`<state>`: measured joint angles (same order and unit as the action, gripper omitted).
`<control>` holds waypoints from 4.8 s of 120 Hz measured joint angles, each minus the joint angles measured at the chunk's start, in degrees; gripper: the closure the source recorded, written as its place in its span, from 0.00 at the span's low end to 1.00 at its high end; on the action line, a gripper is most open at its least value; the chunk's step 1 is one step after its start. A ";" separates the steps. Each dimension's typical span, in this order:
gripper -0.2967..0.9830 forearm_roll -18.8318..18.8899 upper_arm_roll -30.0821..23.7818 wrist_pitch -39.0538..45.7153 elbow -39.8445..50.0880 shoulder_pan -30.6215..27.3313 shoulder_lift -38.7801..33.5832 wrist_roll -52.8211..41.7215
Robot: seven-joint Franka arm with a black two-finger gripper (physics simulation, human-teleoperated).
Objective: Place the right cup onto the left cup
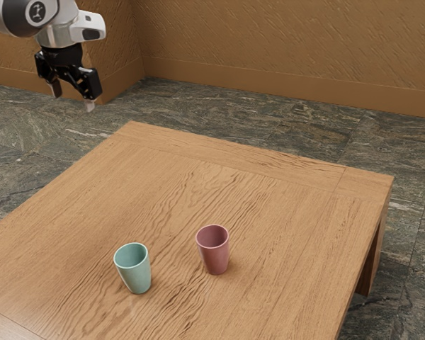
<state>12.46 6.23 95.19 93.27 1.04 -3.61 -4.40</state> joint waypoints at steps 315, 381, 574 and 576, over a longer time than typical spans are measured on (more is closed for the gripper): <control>0.84 -9.52 -5.80 27.05 36.96 1.67 4.10 7.49; 0.85 -14.30 -11.30 25.55 25.18 -3.62 2.76 15.55; 0.85 -13.12 -17.61 20.64 14.96 2.49 12.87 33.46; 0.85 -13.12 -17.62 20.73 14.98 2.48 12.94 33.48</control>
<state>-0.67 -11.38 115.92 108.26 3.52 9.33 29.08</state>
